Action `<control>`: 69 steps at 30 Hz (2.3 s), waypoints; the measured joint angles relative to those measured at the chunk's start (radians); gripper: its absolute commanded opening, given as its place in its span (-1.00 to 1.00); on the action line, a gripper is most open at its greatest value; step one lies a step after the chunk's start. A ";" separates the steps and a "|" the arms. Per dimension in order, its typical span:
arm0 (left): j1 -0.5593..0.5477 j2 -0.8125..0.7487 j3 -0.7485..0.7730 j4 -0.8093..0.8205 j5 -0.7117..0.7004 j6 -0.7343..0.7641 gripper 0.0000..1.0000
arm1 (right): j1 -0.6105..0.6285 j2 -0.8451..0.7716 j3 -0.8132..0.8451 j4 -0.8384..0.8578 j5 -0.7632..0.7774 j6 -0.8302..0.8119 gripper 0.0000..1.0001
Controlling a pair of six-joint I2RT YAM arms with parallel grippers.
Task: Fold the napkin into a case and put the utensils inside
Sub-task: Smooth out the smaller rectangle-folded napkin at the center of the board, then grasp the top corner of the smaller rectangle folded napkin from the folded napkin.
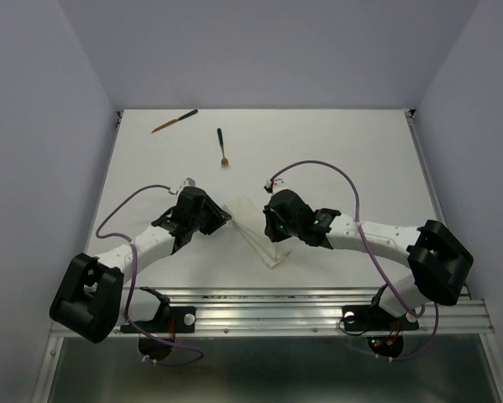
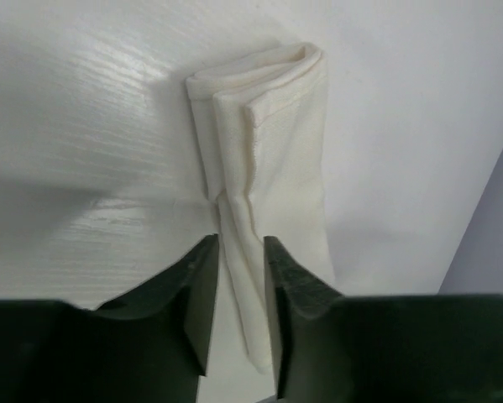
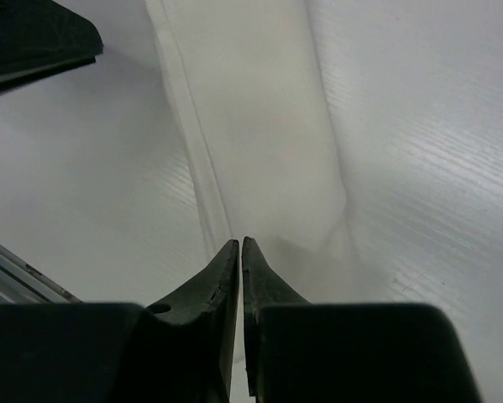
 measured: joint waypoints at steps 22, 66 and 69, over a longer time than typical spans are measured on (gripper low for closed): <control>0.024 0.402 0.298 -0.002 -0.039 0.195 -1.00 | 0.000 0.068 -0.111 -0.037 -0.036 0.186 -0.79; 0.069 0.373 0.250 0.028 0.008 0.243 -1.00 | -0.032 0.093 -0.084 -0.045 0.254 0.156 -0.70; 0.070 0.368 0.271 -0.005 0.008 0.259 -0.93 | -0.032 0.057 -0.085 -0.054 0.249 0.122 -0.53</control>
